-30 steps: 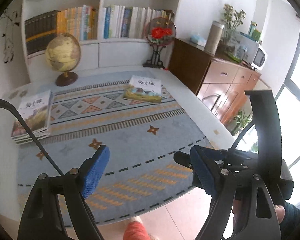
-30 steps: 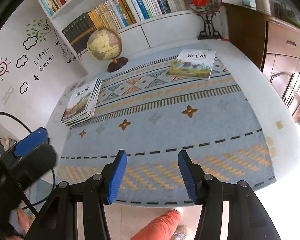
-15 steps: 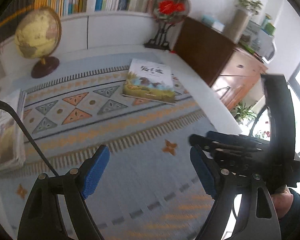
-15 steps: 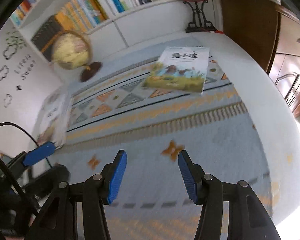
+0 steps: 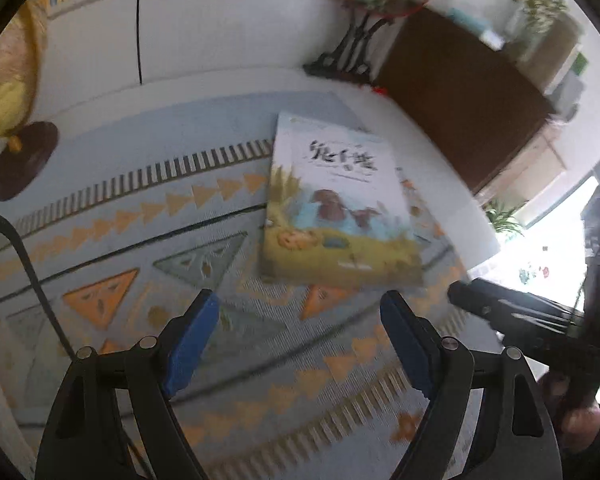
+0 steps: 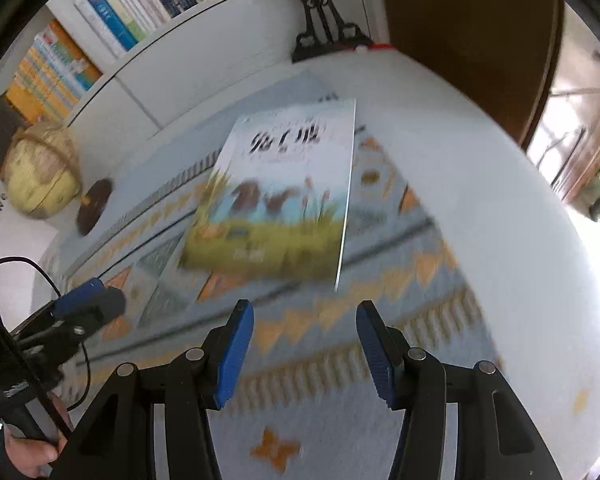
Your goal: Organize books
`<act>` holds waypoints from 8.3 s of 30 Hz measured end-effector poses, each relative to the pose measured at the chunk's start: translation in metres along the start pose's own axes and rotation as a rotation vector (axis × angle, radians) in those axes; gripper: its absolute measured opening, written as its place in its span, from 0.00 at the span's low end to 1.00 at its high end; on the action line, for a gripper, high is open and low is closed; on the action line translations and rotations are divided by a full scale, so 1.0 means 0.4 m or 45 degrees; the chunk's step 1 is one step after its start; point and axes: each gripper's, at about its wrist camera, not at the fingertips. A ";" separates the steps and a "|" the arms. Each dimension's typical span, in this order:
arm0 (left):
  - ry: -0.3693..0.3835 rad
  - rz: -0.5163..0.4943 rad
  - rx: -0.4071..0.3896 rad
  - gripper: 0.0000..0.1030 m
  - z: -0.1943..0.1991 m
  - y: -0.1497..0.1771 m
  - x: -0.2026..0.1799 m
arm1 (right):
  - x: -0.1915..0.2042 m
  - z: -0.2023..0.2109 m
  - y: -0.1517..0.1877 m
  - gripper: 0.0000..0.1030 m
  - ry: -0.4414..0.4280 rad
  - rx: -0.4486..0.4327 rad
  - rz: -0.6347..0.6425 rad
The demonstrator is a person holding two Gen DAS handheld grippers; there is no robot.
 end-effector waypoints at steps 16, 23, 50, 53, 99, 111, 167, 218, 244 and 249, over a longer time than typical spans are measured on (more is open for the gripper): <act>0.087 0.225 0.123 0.92 -0.207 -0.122 0.046 | -0.030 -0.182 -0.185 0.50 -0.005 0.027 -0.048; 0.089 0.176 0.099 0.92 -0.214 -0.127 0.026 | -0.017 -0.220 -0.228 0.52 -0.002 0.051 -0.025; 0.146 0.618 -0.124 0.93 0.106 0.201 0.104 | 0.186 -0.233 -0.052 0.71 -0.453 0.411 0.220; 0.241 0.700 -0.169 0.93 0.137 0.213 0.114 | 0.189 -0.229 -0.024 0.71 -0.423 0.395 0.225; 0.362 0.574 0.050 0.90 0.044 0.262 0.121 | 0.131 -0.120 0.157 0.12 -0.618 0.276 -0.094; 0.362 0.354 0.050 0.85 0.038 0.278 0.055 | 0.013 -0.195 0.221 0.11 -0.730 0.522 -0.537; -0.185 0.009 -0.155 0.51 0.180 0.267 -0.051 | 0.235 -0.022 0.178 0.12 -0.389 0.180 0.424; -0.392 0.059 -0.338 0.51 0.599 0.468 0.650 | 1.066 -0.037 0.491 0.14 -0.491 -0.010 0.702; -0.387 0.482 -0.177 0.79 0.607 0.691 0.696 | 0.923 -0.111 0.558 0.50 -0.461 0.368 0.611; -0.415 0.495 -0.202 0.79 0.646 0.737 0.586 | 0.832 -0.034 0.599 0.50 -0.404 0.317 0.645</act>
Point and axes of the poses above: each gripper's, at about its wrist camera, not at the fingertips, and z roughly against the way its jaws point, x to its left, y to its underside, and after that the axes turned 5 degrees about -z, right-handed
